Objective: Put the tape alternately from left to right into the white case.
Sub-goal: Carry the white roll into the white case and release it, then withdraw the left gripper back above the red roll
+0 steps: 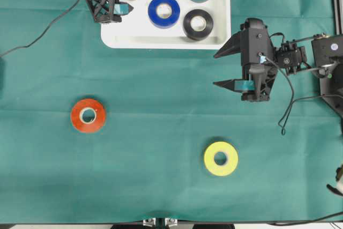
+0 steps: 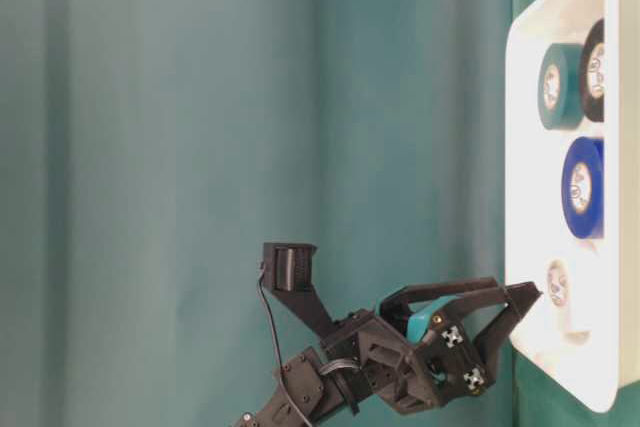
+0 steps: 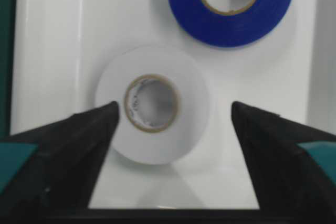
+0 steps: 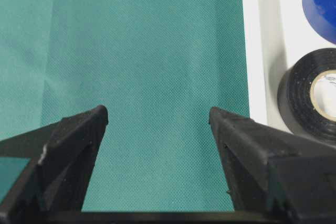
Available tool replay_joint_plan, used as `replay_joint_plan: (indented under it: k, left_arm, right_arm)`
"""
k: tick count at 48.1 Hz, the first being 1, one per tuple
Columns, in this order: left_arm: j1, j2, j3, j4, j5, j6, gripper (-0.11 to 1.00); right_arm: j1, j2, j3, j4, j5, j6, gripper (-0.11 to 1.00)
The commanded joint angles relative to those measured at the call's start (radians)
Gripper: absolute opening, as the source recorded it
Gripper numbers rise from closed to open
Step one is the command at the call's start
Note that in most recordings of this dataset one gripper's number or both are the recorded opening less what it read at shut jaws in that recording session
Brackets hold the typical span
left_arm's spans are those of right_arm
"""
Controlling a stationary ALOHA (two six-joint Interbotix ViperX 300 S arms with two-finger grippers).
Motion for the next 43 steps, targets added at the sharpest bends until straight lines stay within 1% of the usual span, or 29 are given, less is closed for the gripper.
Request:
replay_joint_plan:
  k: [1, 3, 4, 5, 9, 19, 30, 35, 43]
  left_arm:
    - [0.002, -0.025, -0.012, 0.000, -0.008, -0.002, 0.68]
    - [0.000, -0.025, -0.011, 0.000, -0.006, -0.002, 0.79]
    - [0.000, -0.025, -0.009, 0.000, -0.006, -0.002, 0.83]
    - [0.000, -0.025, -0.009, 0.000, -0.006, -0.002, 0.85]
    - [0.000, -0.025, -0.005, -0.002, -0.008, -0.002, 0.81]
    - [-0.003, -0.025, -0.003, -0.002, -0.006, -0.002, 0.81]
    - [-0.026, -0.028, 0.002, -0.002, -0.003, -0.003, 0.81]
    - [-0.055, -0.037, 0.012, -0.003, -0.003, -0.006, 0.81]
    - [-0.138, -0.072, 0.048, -0.005, -0.005, -0.032, 0.81]
  right_arm:
    - [0.002, -0.012, -0.008, 0.000, -0.008, 0.000, 0.84]
    - [0.002, -0.012, -0.006, 0.000, -0.008, 0.000, 0.84]
    - [0.002, -0.012, -0.006, 0.002, -0.009, 0.000, 0.84]
    - [0.002, -0.011, -0.006, 0.002, -0.009, 0.000, 0.84]
    - [0.002, -0.011, -0.006, 0.002, -0.008, 0.000, 0.84]
    - [0.002, -0.012, -0.006, 0.002, -0.009, 0.000, 0.84]
    - [0.002, -0.011, -0.006, 0.002, -0.009, 0.000, 0.84]
    - [0.002, -0.012, -0.006, 0.002, -0.011, 0.000, 0.84]
    - [0.002, -0.012, -0.006, 0.002, -0.015, 0.000, 0.84]
